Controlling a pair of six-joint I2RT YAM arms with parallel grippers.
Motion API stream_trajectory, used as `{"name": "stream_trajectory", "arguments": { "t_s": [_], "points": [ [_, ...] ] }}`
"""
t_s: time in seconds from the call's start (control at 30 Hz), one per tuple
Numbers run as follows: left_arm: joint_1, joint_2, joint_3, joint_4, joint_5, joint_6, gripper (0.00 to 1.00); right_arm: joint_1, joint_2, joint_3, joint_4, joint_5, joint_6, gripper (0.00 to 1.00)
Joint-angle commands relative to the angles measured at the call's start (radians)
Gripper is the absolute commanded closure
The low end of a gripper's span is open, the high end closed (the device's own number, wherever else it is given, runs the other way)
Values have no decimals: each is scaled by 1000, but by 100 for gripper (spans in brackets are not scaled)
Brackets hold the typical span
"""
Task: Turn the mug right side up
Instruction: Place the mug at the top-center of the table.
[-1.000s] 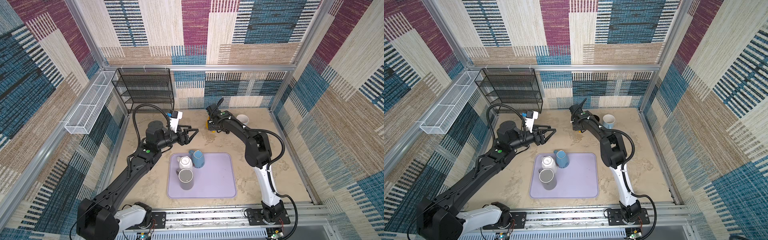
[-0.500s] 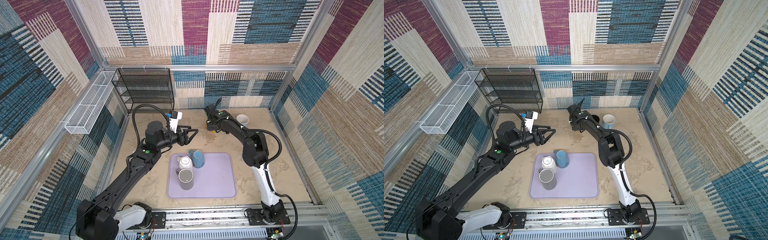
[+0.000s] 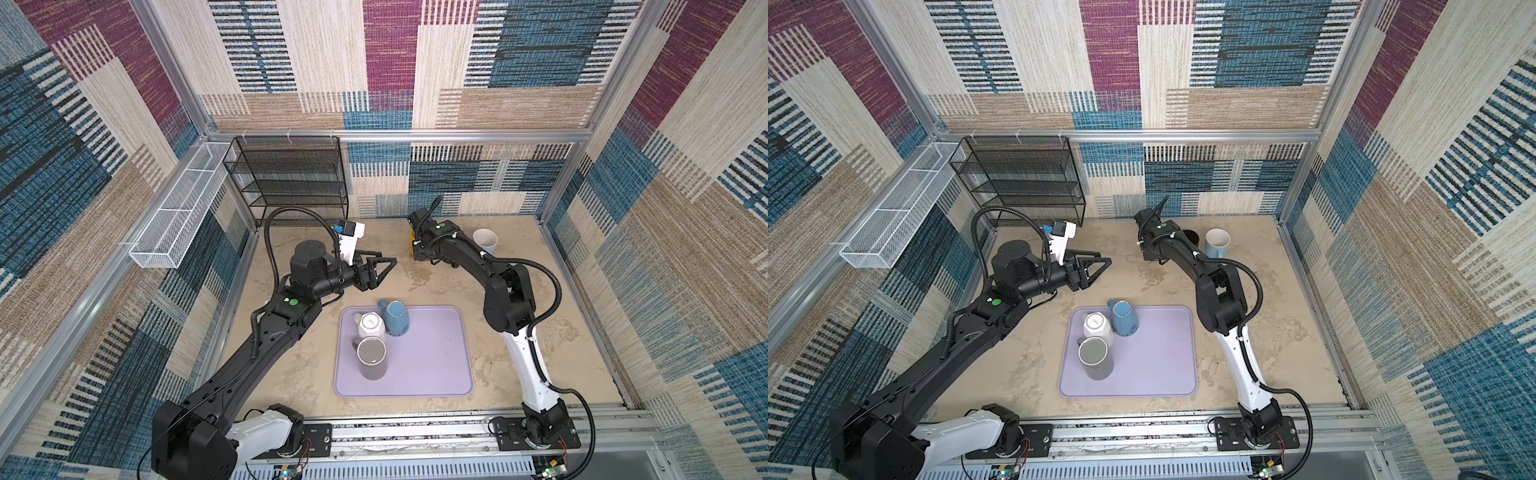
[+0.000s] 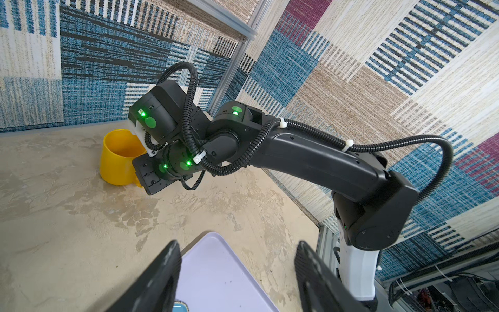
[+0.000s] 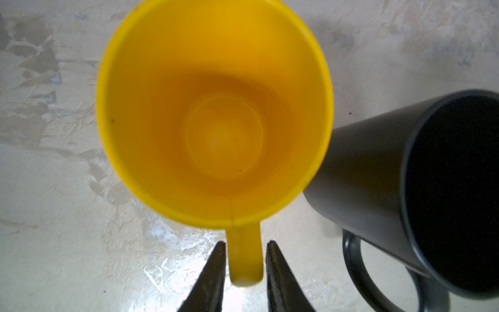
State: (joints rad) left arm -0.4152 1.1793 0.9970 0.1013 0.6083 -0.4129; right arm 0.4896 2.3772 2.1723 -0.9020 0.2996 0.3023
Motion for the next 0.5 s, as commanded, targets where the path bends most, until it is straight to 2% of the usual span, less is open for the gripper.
{"name": "stream_trajectory", "arguments": {
  "t_s": [0.0,0.47],
  "points": [
    [0,-7,12,-15,-2,33,32,0,-6,9,8,-16,-6,68],
    [1,-14,19,-88,-38,49,32,0,-125,-100,93,-49,-17,60]
  ]
}}
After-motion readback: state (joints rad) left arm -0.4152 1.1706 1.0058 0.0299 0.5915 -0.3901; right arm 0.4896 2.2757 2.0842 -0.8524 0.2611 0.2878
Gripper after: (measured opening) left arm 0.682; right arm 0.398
